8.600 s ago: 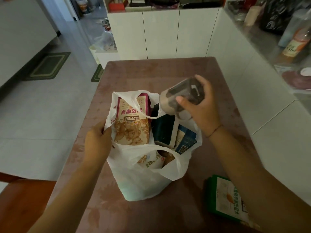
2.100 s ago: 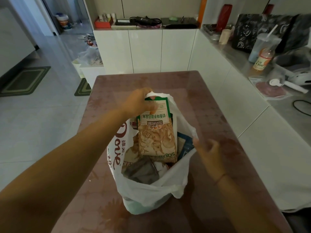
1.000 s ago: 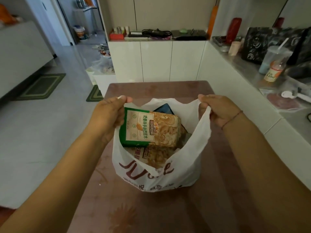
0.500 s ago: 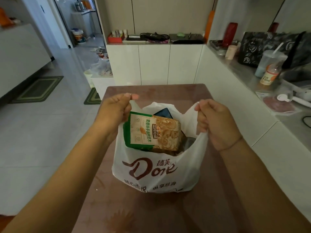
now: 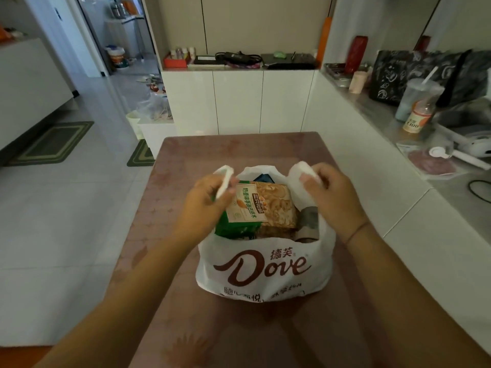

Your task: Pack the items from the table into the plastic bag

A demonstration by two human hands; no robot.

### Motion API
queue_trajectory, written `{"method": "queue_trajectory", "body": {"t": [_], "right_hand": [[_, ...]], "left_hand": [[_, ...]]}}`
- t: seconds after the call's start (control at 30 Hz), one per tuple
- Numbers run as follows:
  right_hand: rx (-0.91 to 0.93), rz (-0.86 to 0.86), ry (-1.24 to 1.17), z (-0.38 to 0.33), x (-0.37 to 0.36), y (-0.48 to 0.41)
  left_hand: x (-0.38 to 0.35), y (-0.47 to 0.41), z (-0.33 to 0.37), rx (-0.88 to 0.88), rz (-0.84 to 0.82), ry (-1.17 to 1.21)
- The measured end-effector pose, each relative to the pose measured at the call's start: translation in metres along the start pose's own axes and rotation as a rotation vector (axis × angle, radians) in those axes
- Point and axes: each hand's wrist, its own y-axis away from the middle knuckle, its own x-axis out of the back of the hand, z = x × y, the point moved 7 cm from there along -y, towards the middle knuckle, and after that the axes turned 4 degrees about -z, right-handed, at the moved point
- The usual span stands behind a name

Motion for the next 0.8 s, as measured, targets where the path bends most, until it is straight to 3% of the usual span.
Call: {"method": "queue_trajectory", "body": {"t": [0.07, 0.13, 0.23, 0.4, 0.57, 0.8], "right_hand": [[0.084, -0.121, 0.331, 0.01, -0.024, 0.001], [0.081, -0.349, 0.54, 0.035, -0.058, 0.008], [0.169, -0.539, 0.685, 0.073, -0.096, 0.023], [0.245, -0.518, 0.825, 0.089, -0.109, 0.028], [0.233, -0.525, 0.771, 0.083, -0.106, 0.026], [0.152, -0.476, 0.6, 0.064, -0.077, 0.013]], "left_hand": [[-0.027, -0.002, -0.017, -0.149, -0.203, -0.443], [-0.045, -0.001, -0.035, -0.188, -0.306, -0.66], [-0.051, 0.0, -0.039, -0.219, -0.286, -0.634], [-0.065, 0.006, -0.049, -0.272, -0.307, -0.683], [-0.063, 0.002, -0.049, -0.256, -0.287, -0.612], [-0.021, 0.0, -0.016, -0.207, 0.014, -0.422]]}}
